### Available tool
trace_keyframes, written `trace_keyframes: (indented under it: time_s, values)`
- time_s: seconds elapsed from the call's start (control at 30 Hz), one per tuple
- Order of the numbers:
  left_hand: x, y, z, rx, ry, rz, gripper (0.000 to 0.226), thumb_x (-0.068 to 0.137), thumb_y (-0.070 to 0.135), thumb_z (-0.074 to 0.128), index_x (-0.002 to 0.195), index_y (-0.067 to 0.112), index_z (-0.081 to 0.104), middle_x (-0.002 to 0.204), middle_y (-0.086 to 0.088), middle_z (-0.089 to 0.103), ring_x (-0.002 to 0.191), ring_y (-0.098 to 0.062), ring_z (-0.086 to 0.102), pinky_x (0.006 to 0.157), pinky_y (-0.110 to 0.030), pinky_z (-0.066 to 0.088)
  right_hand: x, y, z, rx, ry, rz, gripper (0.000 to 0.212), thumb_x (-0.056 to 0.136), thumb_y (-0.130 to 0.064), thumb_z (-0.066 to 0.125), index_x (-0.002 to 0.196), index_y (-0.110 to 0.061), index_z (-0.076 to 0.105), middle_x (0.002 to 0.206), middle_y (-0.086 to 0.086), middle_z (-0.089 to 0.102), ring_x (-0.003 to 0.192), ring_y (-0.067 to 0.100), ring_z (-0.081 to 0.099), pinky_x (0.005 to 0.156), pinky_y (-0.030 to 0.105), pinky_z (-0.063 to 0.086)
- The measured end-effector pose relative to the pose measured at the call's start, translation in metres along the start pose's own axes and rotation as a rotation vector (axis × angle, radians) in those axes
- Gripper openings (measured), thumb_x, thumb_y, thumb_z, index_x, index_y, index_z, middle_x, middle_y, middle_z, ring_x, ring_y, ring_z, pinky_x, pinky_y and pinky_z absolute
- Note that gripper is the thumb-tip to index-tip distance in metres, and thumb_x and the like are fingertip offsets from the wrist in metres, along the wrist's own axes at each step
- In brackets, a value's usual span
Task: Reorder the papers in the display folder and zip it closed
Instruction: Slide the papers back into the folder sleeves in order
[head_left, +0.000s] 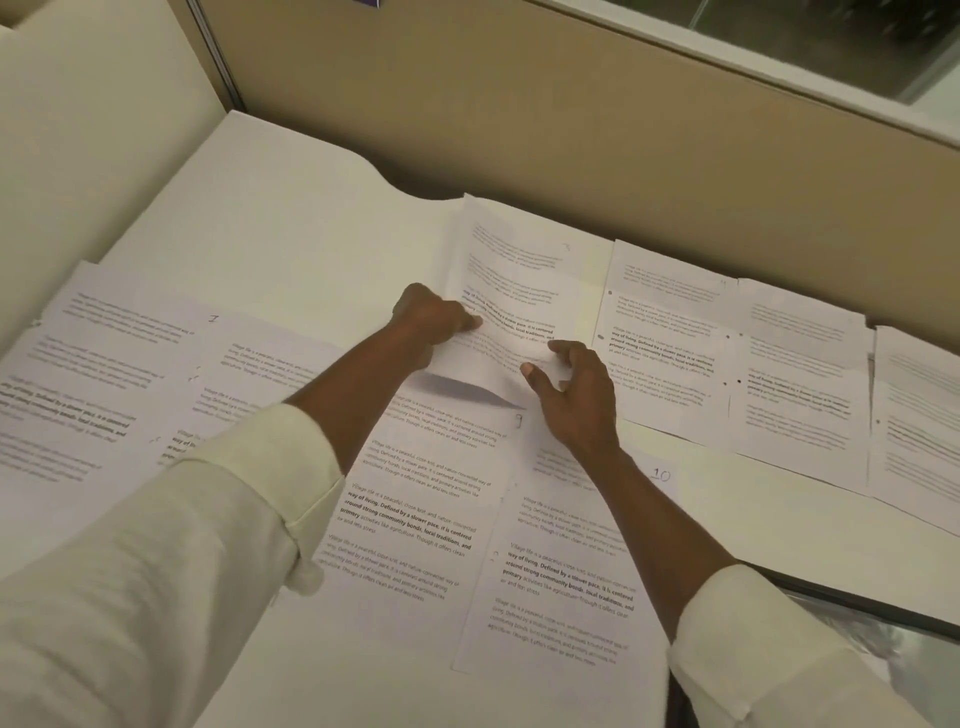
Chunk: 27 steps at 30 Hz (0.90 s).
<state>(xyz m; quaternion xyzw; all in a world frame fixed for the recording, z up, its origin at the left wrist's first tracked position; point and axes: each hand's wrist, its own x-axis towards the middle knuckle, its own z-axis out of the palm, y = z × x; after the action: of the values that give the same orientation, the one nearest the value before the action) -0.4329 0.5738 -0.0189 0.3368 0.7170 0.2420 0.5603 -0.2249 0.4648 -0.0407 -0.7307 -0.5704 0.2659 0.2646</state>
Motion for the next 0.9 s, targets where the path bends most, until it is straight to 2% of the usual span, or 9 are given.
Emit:
trace_keyframes:
  time_s: [0.07,0.13,0.3,0.37,0.43,0.5,0.7,0.8,0.9]
  values:
    - [-0.008,-0.007,-0.005,0.005,0.014,0.039,0.057,0.073,0.015,0.098,0.119,0.0,0.068,0.113,-0.011,0.075,0.1,-0.03,0.074,0.096,-0.043,0.062,0.003,0.0,-0.002,0.036,0.037,0.021,0.054,0.087,-0.045,0.081,0.132,-0.022,0.061,0.125,-0.004,0.064,0.115,0.016,0.06,0.096,0.048,0.056]
    - [-0.02,-0.013,-0.013,-0.022,0.028,0.093,0.043,0.076,0.01,0.095,0.113,0.004,0.073,0.109,-0.007,0.078,0.1,-0.028,0.075,0.098,-0.046,0.061,0.003,-0.003,-0.006,0.097,0.05,0.08,0.053,0.086,-0.039,0.085,0.131,-0.021,0.062,0.123,-0.003,0.066,0.112,0.015,0.062,0.098,0.045,0.055]
    - [-0.075,-0.022,-0.039,-0.238,-0.094,0.142,0.041,0.082,-0.003,0.087,0.12,0.006,0.076,0.108,-0.006,0.082,0.099,-0.025,0.08,0.097,-0.048,0.062,-0.007,-0.014,-0.021,0.441,-0.027,0.345,0.061,0.081,-0.052,0.086,0.131,-0.028,0.061,0.12,-0.003,0.066,0.109,0.012,0.064,0.09,0.037,0.056]
    - [-0.1,-0.029,-0.045,-0.263,-0.136,0.165,0.042,0.081,-0.004,0.086,0.121,0.007,0.077,0.11,-0.005,0.082,0.101,-0.025,0.079,0.098,-0.048,0.061,-0.018,-0.019,-0.033,0.643,-0.082,0.452,0.06,0.08,-0.038,0.091,0.131,-0.022,0.063,0.116,-0.001,0.072,0.104,0.013,0.07,0.083,0.031,0.055]
    - [-0.125,-0.039,-0.049,-0.241,-0.169,0.163,0.044,0.08,-0.003,0.087,0.121,0.009,0.077,0.11,-0.005,0.082,0.102,-0.027,0.079,0.098,-0.051,0.061,-0.035,-0.017,-0.046,0.746,-0.146,0.475,0.058,0.078,-0.02,0.093,0.128,-0.012,0.066,0.109,0.004,0.08,0.1,0.022,0.077,0.089,0.039,0.061]
    - [-0.147,-0.052,-0.052,-0.177,-0.21,0.149,0.046,0.077,0.002,0.09,0.121,0.013,0.078,0.11,-0.004,0.082,0.101,-0.027,0.08,0.097,-0.054,0.061,-0.059,-0.015,-0.061,0.763,-0.186,0.478,0.056,0.077,-0.011,0.093,0.127,-0.01,0.066,0.107,0.005,0.081,0.099,0.025,0.078,0.094,0.047,0.061]
    - [-0.203,-0.092,-0.034,-0.137,-0.315,0.092,0.041,0.081,0.016,0.09,0.12,0.019,0.077,0.11,-0.001,0.082,0.099,-0.026,0.08,0.092,-0.054,0.063,-0.155,0.01,-0.104,0.688,-0.202,0.431,0.045,0.084,-0.003,0.085,0.123,-0.013,0.065,0.111,0.004,0.08,0.101,0.026,0.078,0.092,0.051,0.061]
    - [-0.221,-0.113,-0.015,-0.096,-0.299,0.076,0.029,0.087,0.012,0.087,0.114,0.018,0.078,0.105,-0.003,0.083,0.094,-0.025,0.081,0.089,-0.05,0.064,-0.203,0.039,-0.118,0.665,-0.184,0.44,0.059,0.071,-0.008,0.092,0.123,-0.007,0.065,0.109,0.01,0.08,0.102,0.031,0.077,0.094,0.055,0.06]
    - [-0.236,-0.134,0.009,-0.018,-0.277,0.092,0.021,0.088,0.004,0.084,0.106,0.013,0.079,0.098,-0.006,0.083,0.086,-0.021,0.081,0.074,-0.04,0.062,-0.241,0.068,-0.133,0.653,-0.204,0.434,0.065,0.066,-0.016,0.095,0.123,-0.005,0.066,0.108,0.012,0.08,0.104,0.03,0.077,0.099,0.052,0.058]
